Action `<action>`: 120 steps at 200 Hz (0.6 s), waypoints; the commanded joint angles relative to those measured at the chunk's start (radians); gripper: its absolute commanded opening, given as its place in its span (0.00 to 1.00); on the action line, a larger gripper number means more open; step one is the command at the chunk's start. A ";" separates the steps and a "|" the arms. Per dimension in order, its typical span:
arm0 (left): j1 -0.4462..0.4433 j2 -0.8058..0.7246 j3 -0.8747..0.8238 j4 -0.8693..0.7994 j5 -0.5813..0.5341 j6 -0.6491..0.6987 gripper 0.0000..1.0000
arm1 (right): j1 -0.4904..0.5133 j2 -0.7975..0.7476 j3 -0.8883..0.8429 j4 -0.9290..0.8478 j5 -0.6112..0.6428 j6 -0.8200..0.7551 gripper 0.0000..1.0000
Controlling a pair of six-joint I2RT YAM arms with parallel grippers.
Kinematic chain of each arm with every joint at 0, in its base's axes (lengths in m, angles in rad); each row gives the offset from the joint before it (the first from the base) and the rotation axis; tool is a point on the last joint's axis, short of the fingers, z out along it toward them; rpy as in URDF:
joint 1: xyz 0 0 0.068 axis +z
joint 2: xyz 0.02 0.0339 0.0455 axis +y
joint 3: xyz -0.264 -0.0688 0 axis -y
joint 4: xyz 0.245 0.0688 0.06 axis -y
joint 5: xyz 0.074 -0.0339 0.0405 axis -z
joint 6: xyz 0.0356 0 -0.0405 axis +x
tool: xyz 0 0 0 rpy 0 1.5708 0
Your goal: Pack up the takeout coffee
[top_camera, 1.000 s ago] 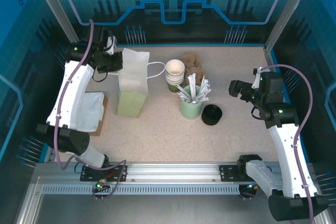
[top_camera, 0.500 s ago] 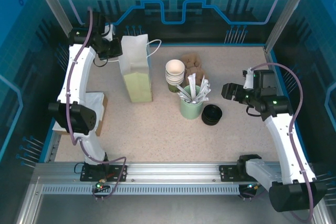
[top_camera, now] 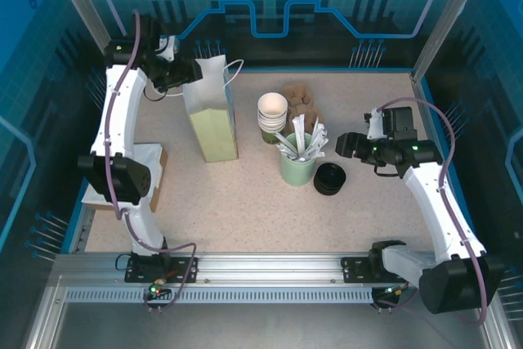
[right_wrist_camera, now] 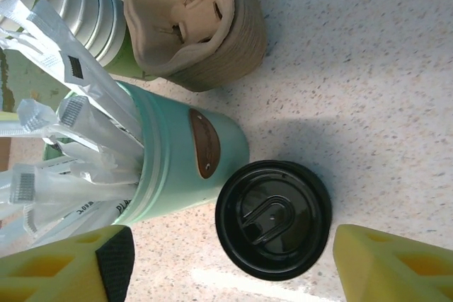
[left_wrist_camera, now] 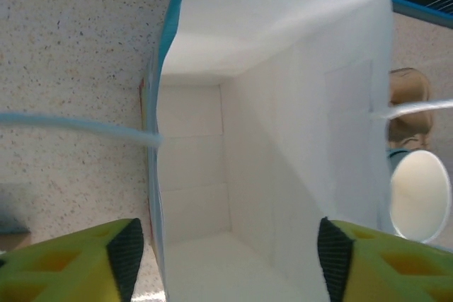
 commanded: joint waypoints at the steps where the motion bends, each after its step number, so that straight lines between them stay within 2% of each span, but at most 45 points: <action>1: 0.008 -0.131 0.016 -0.029 0.020 0.017 0.77 | 0.015 0.030 -0.033 0.048 -0.101 0.047 0.70; 24: 0.008 -0.243 -0.040 -0.003 0.020 0.015 0.83 | 0.022 0.080 -0.046 0.091 -0.167 0.087 0.62; 51: 0.007 -0.414 -0.211 0.078 0.084 -0.036 0.83 | 0.046 0.144 -0.050 0.123 -0.200 0.108 0.57; 89: 0.006 -0.654 -0.544 0.235 0.260 -0.152 0.84 | 0.093 0.206 -0.034 0.178 -0.236 0.150 0.56; 120: 0.004 -0.747 -0.670 0.225 0.256 -0.164 0.84 | 0.117 0.226 -0.006 0.165 -0.214 0.150 0.55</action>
